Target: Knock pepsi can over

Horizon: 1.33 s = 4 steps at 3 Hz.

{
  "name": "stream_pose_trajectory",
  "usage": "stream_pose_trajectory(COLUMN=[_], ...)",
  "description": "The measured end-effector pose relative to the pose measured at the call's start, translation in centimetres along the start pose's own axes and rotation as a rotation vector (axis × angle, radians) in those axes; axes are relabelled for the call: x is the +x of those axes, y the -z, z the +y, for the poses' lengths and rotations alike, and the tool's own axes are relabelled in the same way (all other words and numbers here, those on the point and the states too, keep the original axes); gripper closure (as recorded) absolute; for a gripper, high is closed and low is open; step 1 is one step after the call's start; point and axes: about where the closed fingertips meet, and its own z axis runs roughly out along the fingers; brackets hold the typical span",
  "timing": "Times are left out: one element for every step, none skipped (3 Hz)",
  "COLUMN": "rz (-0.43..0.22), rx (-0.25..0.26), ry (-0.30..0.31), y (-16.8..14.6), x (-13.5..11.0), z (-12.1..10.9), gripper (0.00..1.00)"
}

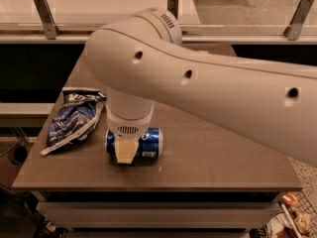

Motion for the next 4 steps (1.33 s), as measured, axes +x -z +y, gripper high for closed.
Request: stream_pose_trajectory(rz=[0.02, 0.02, 0.02, 0.02], rx=[-0.024, -0.024, -0.021, -0.018], ry=[0.033, 0.033, 0.034, 0.035], y=[-1.33, -0.95, -0.81, -0.68], x=[-1.14, -1.21, -1.24, -1.25], z=[0.48, 0.41, 0.44, 0.48], gripper=[1.0, 0.84, 0.6, 0.36])
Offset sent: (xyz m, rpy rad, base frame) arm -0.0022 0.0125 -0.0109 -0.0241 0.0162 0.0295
